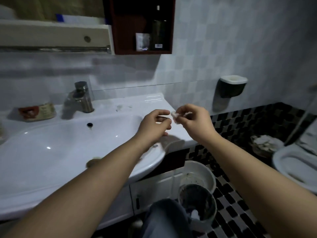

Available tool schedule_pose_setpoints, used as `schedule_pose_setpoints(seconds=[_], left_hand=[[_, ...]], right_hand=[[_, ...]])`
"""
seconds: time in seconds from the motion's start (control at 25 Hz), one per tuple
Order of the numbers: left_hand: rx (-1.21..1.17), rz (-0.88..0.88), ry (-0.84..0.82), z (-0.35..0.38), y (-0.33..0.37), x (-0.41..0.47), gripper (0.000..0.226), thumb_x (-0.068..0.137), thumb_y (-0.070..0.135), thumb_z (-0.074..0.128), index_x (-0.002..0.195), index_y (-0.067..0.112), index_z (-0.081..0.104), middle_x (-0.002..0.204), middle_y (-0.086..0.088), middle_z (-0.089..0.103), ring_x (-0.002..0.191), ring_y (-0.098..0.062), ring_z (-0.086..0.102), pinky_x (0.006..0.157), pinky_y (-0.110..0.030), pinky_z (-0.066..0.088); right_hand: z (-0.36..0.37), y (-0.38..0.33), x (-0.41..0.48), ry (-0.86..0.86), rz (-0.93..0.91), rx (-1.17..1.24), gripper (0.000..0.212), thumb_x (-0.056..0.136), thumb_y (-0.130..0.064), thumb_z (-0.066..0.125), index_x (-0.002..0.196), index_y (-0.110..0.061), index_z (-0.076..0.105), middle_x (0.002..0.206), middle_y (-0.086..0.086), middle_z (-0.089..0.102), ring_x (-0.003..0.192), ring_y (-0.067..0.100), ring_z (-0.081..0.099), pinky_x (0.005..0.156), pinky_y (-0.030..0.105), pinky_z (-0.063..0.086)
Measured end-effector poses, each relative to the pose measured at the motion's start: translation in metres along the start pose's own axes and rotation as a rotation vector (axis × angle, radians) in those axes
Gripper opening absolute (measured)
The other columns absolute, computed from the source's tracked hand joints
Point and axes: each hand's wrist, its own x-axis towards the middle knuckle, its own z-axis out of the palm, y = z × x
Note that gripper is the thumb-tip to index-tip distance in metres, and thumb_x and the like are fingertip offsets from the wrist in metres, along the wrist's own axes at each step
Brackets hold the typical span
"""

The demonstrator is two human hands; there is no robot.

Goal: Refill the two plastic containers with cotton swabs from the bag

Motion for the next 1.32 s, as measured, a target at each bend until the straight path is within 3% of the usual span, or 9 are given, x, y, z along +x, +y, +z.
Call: schedule_pose_setpoints(seconds=[0.16, 0.28, 0.4, 0.6, 0.72, 0.84, 0.92, 1.12, 1.32], left_hand=[[0.026, 0.015, -0.067, 0.06, -0.006, -0.004, 0.021, 0.095, 0.015, 0.063, 0.099, 0.035, 0.066, 0.096, 0.0, 0.072, 0.088, -0.021, 0.075, 0.084, -0.047, 0.063], [0.077, 0.051, -0.04, 0.1, -0.025, -0.01, 0.017, 0.095, 0.021, 0.066, 0.095, 0.038, 0.067, 0.093, 0.01, 0.073, 0.087, -0.013, 0.074, 0.087, -0.044, 0.061], [0.111, 0.046, -0.115, 0.147, -0.05, -0.013, 0.021, 0.097, 0.02, 0.065, 0.096, 0.041, 0.065, 0.098, 0.009, 0.073, 0.09, -0.008, 0.072, 0.089, -0.038, 0.06], [0.221, 0.021, -0.221, 0.183, -0.095, -0.021, 0.024, 0.096, 0.014, 0.064, 0.11, 0.033, 0.067, 0.105, 0.013, 0.07, 0.096, -0.001, 0.067, 0.096, -0.028, 0.055], [0.314, -0.059, -0.236, 0.196, -0.127, -0.013, 0.032, 0.095, 0.017, 0.063, 0.125, 0.029, 0.063, 0.118, 0.01, 0.066, 0.108, -0.005, 0.062, 0.102, -0.029, 0.05], [0.38, -0.119, -0.24, 0.2, -0.153, -0.003, 0.04, 0.094, 0.018, 0.063, 0.133, 0.026, 0.058, 0.128, 0.006, 0.062, 0.118, -0.012, 0.059, 0.103, -0.032, 0.048], [0.407, -0.139, -0.244, 0.203, -0.168, 0.005, 0.041, 0.093, 0.019, 0.064, 0.133, 0.026, 0.057, 0.131, 0.004, 0.061, 0.12, -0.014, 0.059, 0.104, -0.033, 0.048], [0.457, -0.193, -0.291, 0.209, -0.196, 0.019, 0.046, 0.093, 0.02, 0.064, 0.138, 0.023, 0.055, 0.14, 0.0, 0.057, 0.128, -0.017, 0.055, 0.111, -0.036, 0.044], [0.506, -0.194, -0.303, 0.211, -0.21, 0.032, 0.051, 0.094, 0.021, 0.064, 0.143, 0.023, 0.049, 0.146, -0.005, 0.052, 0.132, -0.02, 0.052, 0.112, -0.033, 0.041]], right_hand=[[-0.056, 0.036, -0.018, 0.136, 0.071, -0.061, 0.01, 0.086, -0.031, 0.079, 0.081, -0.024, 0.073, 0.075, -0.005, 0.073, 0.072, 0.009, 0.07, 0.071, 0.026, 0.054], [-0.086, 0.067, -0.039, 0.196, 0.141, -0.076, 0.011, 0.086, -0.035, 0.078, 0.081, -0.027, 0.073, 0.076, -0.006, 0.073, 0.074, 0.008, 0.069, 0.073, 0.029, 0.057], [-0.105, 0.107, -0.056, 0.232, 0.239, -0.106, 0.01, 0.087, -0.036, 0.077, 0.08, -0.03, 0.072, 0.076, -0.003, 0.072, 0.065, 0.011, 0.064, 0.062, 0.034, 0.055], [-0.11, 0.151, -0.081, 0.225, 0.344, -0.131, 0.008, 0.089, -0.039, 0.075, 0.087, -0.031, 0.073, 0.08, -0.01, 0.071, 0.075, 0.005, 0.067, 0.071, 0.03, 0.057], [-0.105, 0.188, -0.095, 0.197, 0.434, -0.154, 0.016, 0.091, -0.044, 0.072, 0.099, -0.031, 0.07, 0.093, -0.012, 0.068, 0.086, 0.005, 0.066, 0.075, 0.025, 0.054], [-0.097, 0.215, -0.103, 0.149, 0.502, -0.176, 0.013, 0.092, -0.035, 0.071, 0.103, -0.031, 0.065, 0.095, -0.018, 0.063, 0.088, 0.0, 0.061, 0.071, 0.016, 0.047], [-0.088, 0.233, -0.106, 0.111, 0.528, -0.203, 0.019, 0.091, -0.031, 0.072, 0.109, -0.029, 0.065, 0.097, -0.016, 0.064, 0.091, 0.001, 0.061, 0.073, 0.015, 0.045], [-0.065, 0.277, -0.104, 0.016, 0.616, -0.275, 0.045, 0.087, -0.029, 0.076, 0.129, -0.021, 0.062, 0.118, -0.002, 0.066, 0.106, 0.015, 0.065, 0.091, 0.031, 0.054], [-0.05, 0.304, -0.1, -0.192, 0.706, -0.346, 0.086, 0.076, -0.044, 0.084, 0.149, -0.024, 0.043, 0.147, 0.005, 0.044, 0.135, 0.025, 0.044, 0.11, 0.036, 0.037]])
